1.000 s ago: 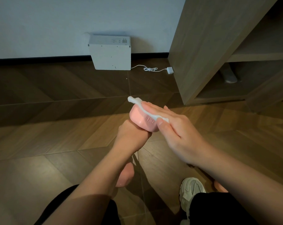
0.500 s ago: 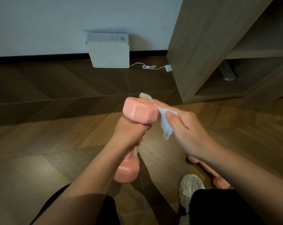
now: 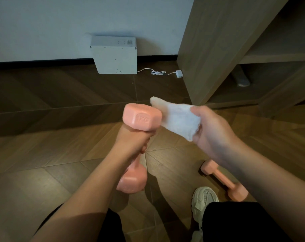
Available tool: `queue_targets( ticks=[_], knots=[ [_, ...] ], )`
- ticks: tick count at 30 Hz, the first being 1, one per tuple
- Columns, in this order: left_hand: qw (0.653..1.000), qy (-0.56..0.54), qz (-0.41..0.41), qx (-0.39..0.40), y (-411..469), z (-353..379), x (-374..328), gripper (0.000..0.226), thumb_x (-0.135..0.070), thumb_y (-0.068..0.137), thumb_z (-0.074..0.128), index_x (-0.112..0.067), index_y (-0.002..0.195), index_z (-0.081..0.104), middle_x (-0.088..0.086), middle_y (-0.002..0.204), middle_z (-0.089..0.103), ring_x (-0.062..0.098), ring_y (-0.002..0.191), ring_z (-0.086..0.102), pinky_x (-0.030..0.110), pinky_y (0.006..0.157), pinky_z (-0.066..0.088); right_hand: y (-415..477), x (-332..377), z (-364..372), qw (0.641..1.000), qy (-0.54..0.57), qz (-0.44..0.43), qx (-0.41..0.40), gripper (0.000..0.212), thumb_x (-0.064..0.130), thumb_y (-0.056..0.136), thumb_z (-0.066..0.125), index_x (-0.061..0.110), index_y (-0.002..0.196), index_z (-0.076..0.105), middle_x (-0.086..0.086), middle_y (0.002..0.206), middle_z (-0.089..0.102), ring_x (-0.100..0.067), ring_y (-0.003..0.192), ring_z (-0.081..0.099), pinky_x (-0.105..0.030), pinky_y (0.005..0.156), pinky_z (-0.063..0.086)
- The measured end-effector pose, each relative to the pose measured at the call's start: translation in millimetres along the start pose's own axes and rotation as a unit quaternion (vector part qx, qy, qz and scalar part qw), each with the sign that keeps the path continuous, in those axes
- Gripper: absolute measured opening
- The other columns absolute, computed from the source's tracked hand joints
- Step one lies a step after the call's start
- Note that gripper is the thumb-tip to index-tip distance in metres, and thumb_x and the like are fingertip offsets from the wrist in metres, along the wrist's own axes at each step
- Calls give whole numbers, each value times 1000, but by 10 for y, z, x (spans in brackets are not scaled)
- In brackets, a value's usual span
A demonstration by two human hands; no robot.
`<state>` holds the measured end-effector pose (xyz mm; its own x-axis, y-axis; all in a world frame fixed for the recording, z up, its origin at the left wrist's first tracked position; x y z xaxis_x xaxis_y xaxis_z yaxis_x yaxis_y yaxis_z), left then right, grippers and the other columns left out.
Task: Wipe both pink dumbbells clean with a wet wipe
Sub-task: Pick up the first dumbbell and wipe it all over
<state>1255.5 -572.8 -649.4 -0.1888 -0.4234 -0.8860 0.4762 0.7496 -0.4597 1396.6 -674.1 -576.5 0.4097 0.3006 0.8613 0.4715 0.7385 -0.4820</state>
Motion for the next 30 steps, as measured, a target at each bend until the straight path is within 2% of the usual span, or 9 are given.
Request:
queue_targets(
  ticks=[2,5,8,11,14,17,20,25,30],
  knots=[
    [998,-43,-22,33,-21,-49,-33,7,-13,85,71,-12,84,65,7,62,61,10,42,48,21,41,42,29,44,-44,991,123,47,-15,12,22,100,48,20,105,59,-5,102,74,-23,94,73,-36,82,60],
    [992,-104,-52,56,-57,-91,-86,26,-19,83,74,-12,106,65,9,86,74,9,43,48,22,43,45,19,45,-90,980,182,85,-15,20,25,99,47,19,117,55,-11,117,68,-30,104,69,-43,83,60],
    [979,-163,-106,58,-117,-38,-101,42,-21,71,79,-13,110,63,8,93,74,8,43,48,24,44,46,9,30,-121,978,183,98,-11,18,26,99,48,21,114,57,-11,108,73,-29,96,73,-41,75,61],
    [960,-231,-145,58,-154,19,-132,40,-15,74,78,-9,111,64,8,83,61,9,40,44,23,41,44,21,-19,-130,983,134,122,-33,13,25,99,50,23,109,57,-10,103,73,-26,92,73,-38,67,62],
    [950,-255,-165,78,-197,63,-176,48,-16,68,77,-6,113,65,10,93,54,7,39,40,21,39,42,23,-60,-129,986,82,138,-44,17,22,98,53,21,113,62,-9,114,66,-24,102,66,-31,68,62],
    [958,-218,-163,92,-221,65,-199,22,-10,79,71,-7,100,66,11,82,52,7,39,38,20,39,40,12,-91,-149,987,52,150,-18,23,20,98,52,18,110,72,-8,116,66,-23,104,66,-26,61,59],
    [971,-167,-147,88,-196,10,-183,11,-1,81,67,-6,91,70,10,70,53,7,39,39,20,40,40,-18,-57,-166,981,28,184,56,27,23,93,53,12,104,75,-10,111,72,-22,95,72,-27,62,59],
    [977,-121,-142,106,-175,-118,-154,34,-10,60,80,-9,93,73,14,79,63,9,44,48,22,44,46,-41,36,-208,932,-119,269,212,62,61,69,57,13,103,76,-10,109,74,-22,100,72,-35,82,54],
    [976,-35,-118,179,-163,-101,-151,28,-15,73,81,-14,99,73,13,82,64,10,49,51,24,50,49,-62,-103,-89,905,-277,222,234,45,42,78,71,12,111,70,-5,104,75,-17,93,72,-28,74,55]
  ],
)
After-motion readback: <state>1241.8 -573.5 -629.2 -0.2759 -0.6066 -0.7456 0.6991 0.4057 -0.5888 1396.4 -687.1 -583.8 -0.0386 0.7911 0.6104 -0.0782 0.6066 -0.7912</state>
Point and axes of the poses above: each hand's wrist, its own y-axis towards the middle knuckle, its own z-axis out of the palm, x = y × z, the point moved 2 cm from there along y, towards the middle knuckle
